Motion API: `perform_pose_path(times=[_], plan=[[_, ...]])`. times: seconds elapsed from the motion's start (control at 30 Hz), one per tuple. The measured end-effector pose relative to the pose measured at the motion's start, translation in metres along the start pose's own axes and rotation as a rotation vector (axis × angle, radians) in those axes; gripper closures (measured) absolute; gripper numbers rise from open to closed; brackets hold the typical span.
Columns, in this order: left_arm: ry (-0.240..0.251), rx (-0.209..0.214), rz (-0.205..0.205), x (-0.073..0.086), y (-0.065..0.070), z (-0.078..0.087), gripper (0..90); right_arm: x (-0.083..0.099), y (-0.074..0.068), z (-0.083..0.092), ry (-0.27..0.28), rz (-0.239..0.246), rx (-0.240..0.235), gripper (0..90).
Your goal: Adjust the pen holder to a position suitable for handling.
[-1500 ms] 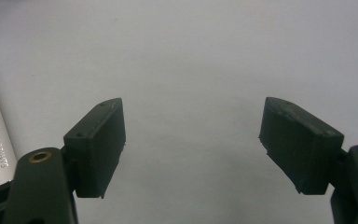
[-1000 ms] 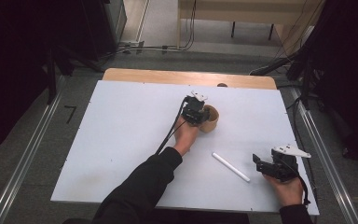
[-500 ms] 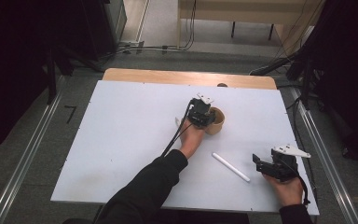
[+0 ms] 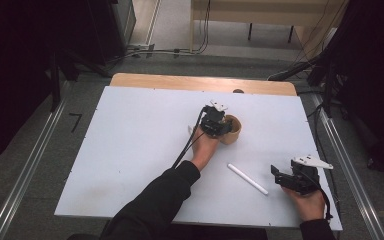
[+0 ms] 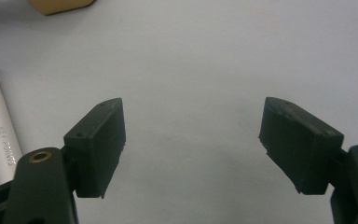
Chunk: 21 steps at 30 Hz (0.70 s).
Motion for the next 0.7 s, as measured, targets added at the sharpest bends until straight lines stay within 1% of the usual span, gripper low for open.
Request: perform_pose_path(times=[0.07, 0.1, 0.13, 0.17, 0.2, 0.3, 0.4, 0.43, 0.47, 0.5, 0.53, 0.57, 0.6, 0.7], plan=[[0.005, 0.006, 0.003, -0.001, 0.0, 0.002, 46.7, 0.0, 0.0, 0.0, -0.002, 0.0, 0.001, 21.2], [0.006, 0.011, 0.001, -0.002, -0.001, 0.006, 45.5, 0.0, 0.0, 0.0, -0.001, 0.002, 0.001, 21.1], [0.009, 0.009, 0.004, -0.002, -0.002, 0.008, 42.9, 0.0, -0.001, 0.0, -0.002, 0.003, 0.001, 21.1], [0.009, 0.009, 0.004, -0.002, -0.002, 0.008, 41.8, 0.0, -0.001, 0.0, -0.002, 0.005, 0.001, 21.2], [0.009, 0.01, 0.013, -0.003, -0.004, 0.012, 39.9, 0.0, -0.001, 0.0, -0.003, 0.004, 0.001, 21.2], [0.002, 0.016, 0.015, -0.002, -0.006, 0.017, 36.3, 0.0, -0.001, -0.001, -0.002, 0.005, 0.002, 21.2], [0.004, 0.023, 0.012, -0.001, -0.009, 0.027, 35.5, 0.0, -0.001, -0.001, -0.002, 0.005, 0.003, 21.2], [0.002, 0.025, 0.013, 0.0, -0.01, 0.031, 31.0, 0.0, -0.001, -0.001, -0.005, 0.006, 0.004, 21.1], [0.004, 0.028, 0.01, 0.0, -0.01, 0.035, 29.0, 0.0, -0.001, -0.001, -0.005, 0.007, 0.004, 21.2], [0.017, 0.019, 0.004, -0.001, -0.013, 0.043, 26.7, 0.0, -0.001, -0.002, -0.006, 0.007, 0.004, 21.2], [0.017, 0.019, 0.004, -0.001, -0.013, 0.043, 25.1, 0.0, -0.001, -0.002, -0.006, 0.007, 0.004, 21.2], [0.02, 0.018, 0.002, -0.001, -0.014, 0.048, 25.1, 0.0, -0.001, -0.002, -0.006, 0.005, 0.006, 21.2], [0.019, 0.018, -0.005, -0.001, -0.014, 0.051, 22.1, 0.0, -0.002, -0.002, -0.006, 0.008, 0.007, 21.1], [0.031, 0.028, 0.001, -0.002, -0.016, 0.061, 21.5, -0.001, -0.003, -0.002, -0.007, 0.011, 0.008, 21.1]])
Point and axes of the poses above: each handheld gripper's, and its own axes: z roughly backward along the jaws, x roughly out of its underside, y roughly to its right, the point moved 9 cm from there along -z, roughly forward along the jaws, and after that the axes turned 9 degrees about y, right-handed, at the moved point
